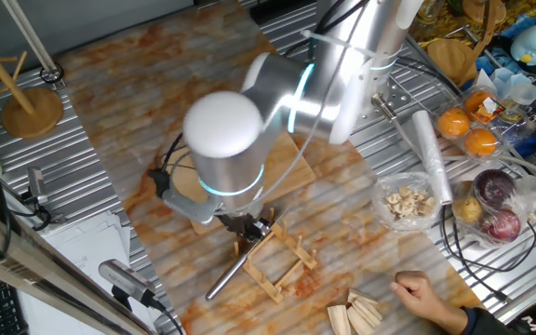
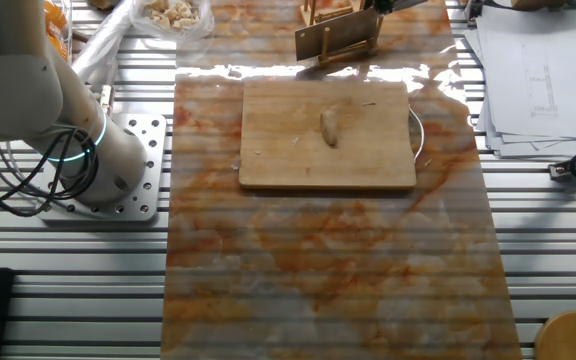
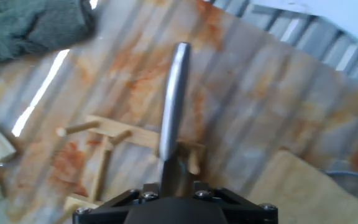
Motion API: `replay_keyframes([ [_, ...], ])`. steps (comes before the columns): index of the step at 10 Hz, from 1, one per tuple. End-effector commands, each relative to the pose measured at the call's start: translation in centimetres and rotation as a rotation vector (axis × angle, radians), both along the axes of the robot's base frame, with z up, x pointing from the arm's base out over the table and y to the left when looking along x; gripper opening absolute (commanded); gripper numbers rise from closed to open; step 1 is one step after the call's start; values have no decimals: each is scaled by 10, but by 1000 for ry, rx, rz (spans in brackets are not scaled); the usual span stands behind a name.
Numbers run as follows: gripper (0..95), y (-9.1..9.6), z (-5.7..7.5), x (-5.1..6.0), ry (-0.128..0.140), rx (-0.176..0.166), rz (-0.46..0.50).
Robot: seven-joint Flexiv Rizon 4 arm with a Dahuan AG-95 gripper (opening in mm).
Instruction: Slice the lotus root
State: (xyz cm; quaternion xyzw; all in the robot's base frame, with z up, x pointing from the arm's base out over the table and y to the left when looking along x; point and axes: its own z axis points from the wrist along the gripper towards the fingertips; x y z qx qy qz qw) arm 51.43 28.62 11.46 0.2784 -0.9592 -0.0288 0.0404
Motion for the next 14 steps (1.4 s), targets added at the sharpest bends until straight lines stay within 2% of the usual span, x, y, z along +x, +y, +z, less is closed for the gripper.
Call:
replay_keyframes([
  [1, 380, 12, -8, -7, -5, -13, -61],
  [2, 380, 16, -14, -10, -13, -23, -62],
  [5, 380, 16, -18, -11, -15, -39, -60],
  [9, 380, 14, -43, -19, -19, -53, -45],
  [11, 380, 14, -49, -24, -24, -60, -37],
  [14, 380, 12, -57, -29, -28, -98, -38],
])
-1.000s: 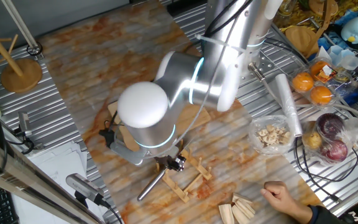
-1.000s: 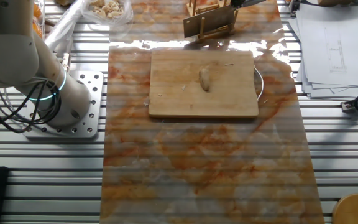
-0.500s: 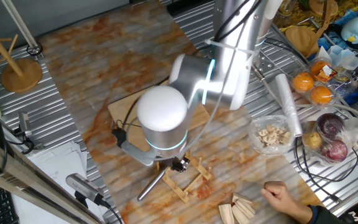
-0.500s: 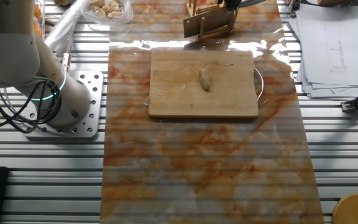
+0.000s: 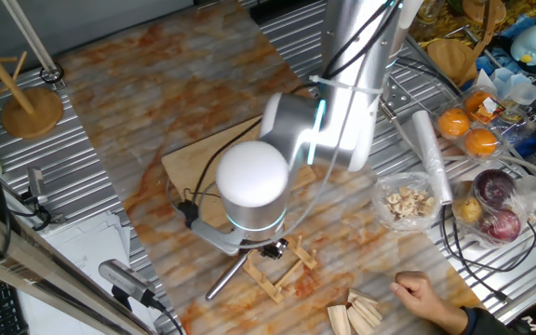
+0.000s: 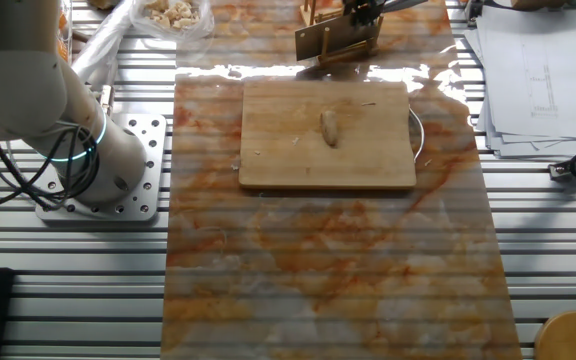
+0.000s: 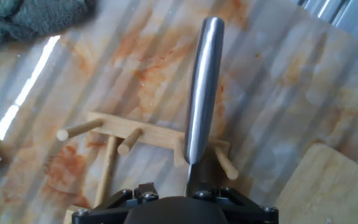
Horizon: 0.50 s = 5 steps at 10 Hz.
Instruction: Slice the lotus root
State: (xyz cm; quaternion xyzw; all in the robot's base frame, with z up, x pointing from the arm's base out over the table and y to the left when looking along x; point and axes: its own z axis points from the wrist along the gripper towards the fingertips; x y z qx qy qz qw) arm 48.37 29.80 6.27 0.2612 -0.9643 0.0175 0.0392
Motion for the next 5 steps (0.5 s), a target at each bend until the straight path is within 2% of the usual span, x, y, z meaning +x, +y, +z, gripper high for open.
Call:
replay_keyframes([
  [1, 380, -2, -9, 2, -1, -8, -17],
  [2, 380, -4, -13, 2, 0, -15, -32],
  [3, 190, -6, -17, 2, 0, -20, -36],
  [5, 190, -12, -20, -1, -2, -20, -46],
])
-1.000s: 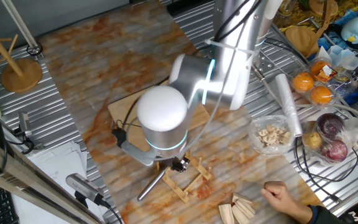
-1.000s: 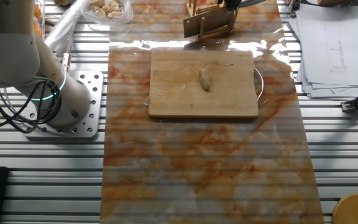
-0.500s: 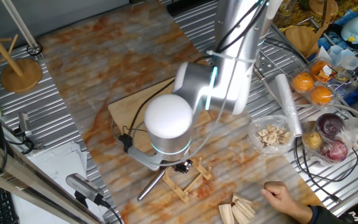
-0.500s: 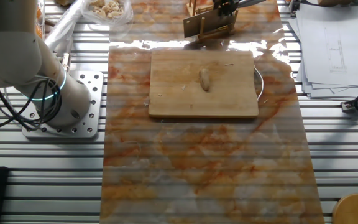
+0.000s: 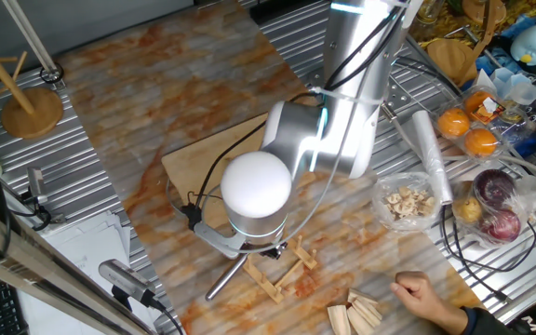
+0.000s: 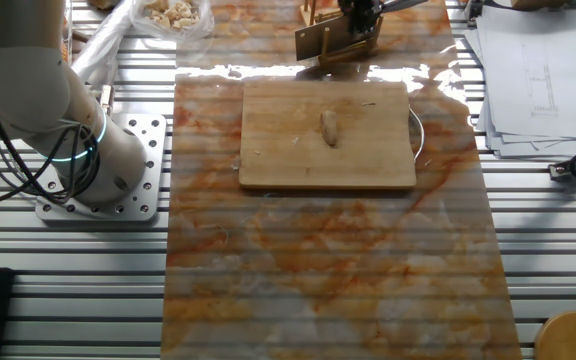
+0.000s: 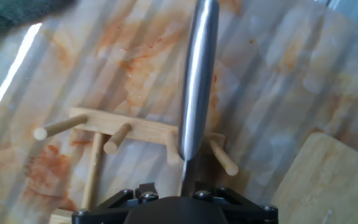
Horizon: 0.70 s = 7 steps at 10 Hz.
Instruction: Slice the lotus root
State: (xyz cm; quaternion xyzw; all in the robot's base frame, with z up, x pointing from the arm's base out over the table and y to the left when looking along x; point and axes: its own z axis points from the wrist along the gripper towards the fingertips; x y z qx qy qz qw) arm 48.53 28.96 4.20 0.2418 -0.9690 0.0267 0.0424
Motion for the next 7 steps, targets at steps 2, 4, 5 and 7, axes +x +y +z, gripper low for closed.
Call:
replay_keyframes([
  [2, 190, -5, -3, -3, -2, -1, -8],
  [4, 190, -6, -5, -4, -3, 1, -8],
  [5, 190, -6, -6, -4, -2, 4, -8],
  [7, 190, -6, -6, -4, -2, 1, -7],
])
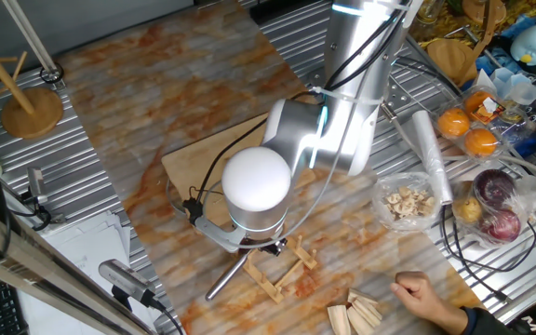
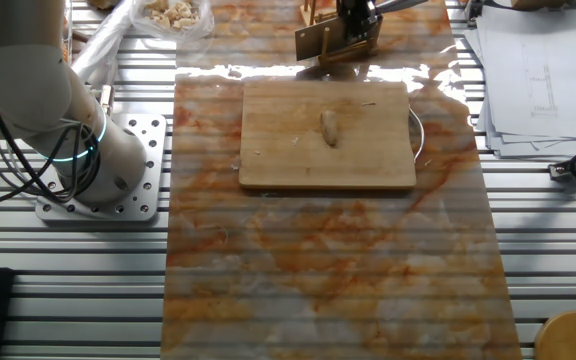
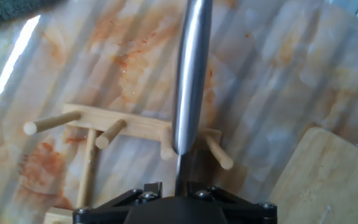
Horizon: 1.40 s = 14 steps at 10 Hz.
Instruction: Slice the lotus root
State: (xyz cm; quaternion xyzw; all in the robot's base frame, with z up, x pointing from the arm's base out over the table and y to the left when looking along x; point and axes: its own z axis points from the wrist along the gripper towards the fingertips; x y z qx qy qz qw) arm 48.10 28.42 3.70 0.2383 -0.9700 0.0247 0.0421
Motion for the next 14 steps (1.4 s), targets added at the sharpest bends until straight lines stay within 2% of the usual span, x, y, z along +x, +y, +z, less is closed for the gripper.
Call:
replay_keyframes([
  [1, 190, -1, -1, 0, -4, -2, 3],
  [2, 0, -1, 0, 0, -9, 1, 4],
  [3, 0, -1, 1, -1, -10, 7, -4],
  [5, 0, 0, 13, 1, 1, 10, -7],
  [14, 0, 0, 13, 1, 1, 10, -7],
])
